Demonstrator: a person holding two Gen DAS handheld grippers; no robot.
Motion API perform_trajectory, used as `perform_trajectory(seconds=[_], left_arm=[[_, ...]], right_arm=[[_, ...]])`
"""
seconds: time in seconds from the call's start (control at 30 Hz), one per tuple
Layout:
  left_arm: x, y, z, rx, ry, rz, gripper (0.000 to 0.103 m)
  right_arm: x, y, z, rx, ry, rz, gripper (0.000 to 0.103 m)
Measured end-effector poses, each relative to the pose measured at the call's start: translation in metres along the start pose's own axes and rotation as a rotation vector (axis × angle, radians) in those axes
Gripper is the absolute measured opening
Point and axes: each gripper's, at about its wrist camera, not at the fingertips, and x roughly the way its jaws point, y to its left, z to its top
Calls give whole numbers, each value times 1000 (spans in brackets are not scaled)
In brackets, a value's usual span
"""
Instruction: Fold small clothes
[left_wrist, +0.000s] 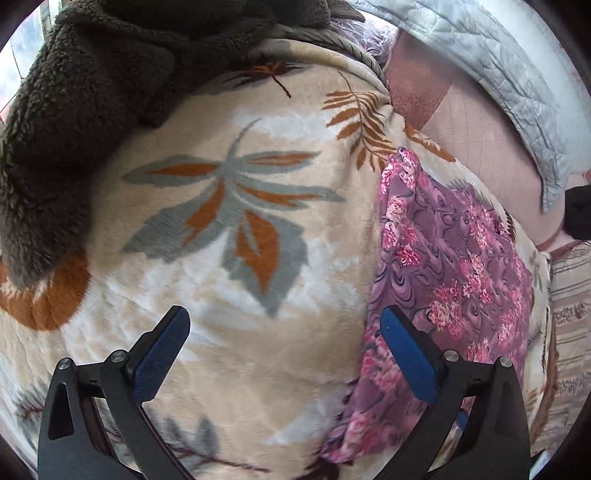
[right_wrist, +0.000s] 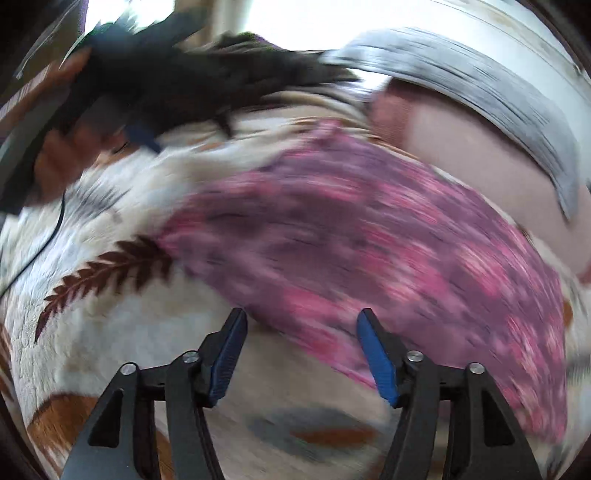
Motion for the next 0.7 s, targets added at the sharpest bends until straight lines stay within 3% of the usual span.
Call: perform_trajectory(seconds=[0.17, 0.3, 0.33, 0.37, 0.4, 0.6, 0.7], left_arm=[[-2, 6, 11, 5, 19, -36, 103], [1, 5, 23, -24, 44, -132, 103], [1, 4, 26, -34, 52, -172, 103], [2, 2, 28, -44, 67, -219, 103], [4, -4, 33, -52, 85, -268, 103], [21, -50, 54, 17, 141, -326, 103], [39, -75, 61, 34, 190, -356, 103]], right_arm=[[26, 32, 29, -111, 1, -92, 67], [46, 42, 53, -139, -34, -215, 61], [49, 42, 57, -143, -44, -226, 46], [51, 40, 59, -144, -47, -226, 19], [53, 39, 61, -138, -50, -225, 10], [17, 15, 59, -23, -210, -197, 5], [7, 6, 56, 11, -237, -183, 5]])
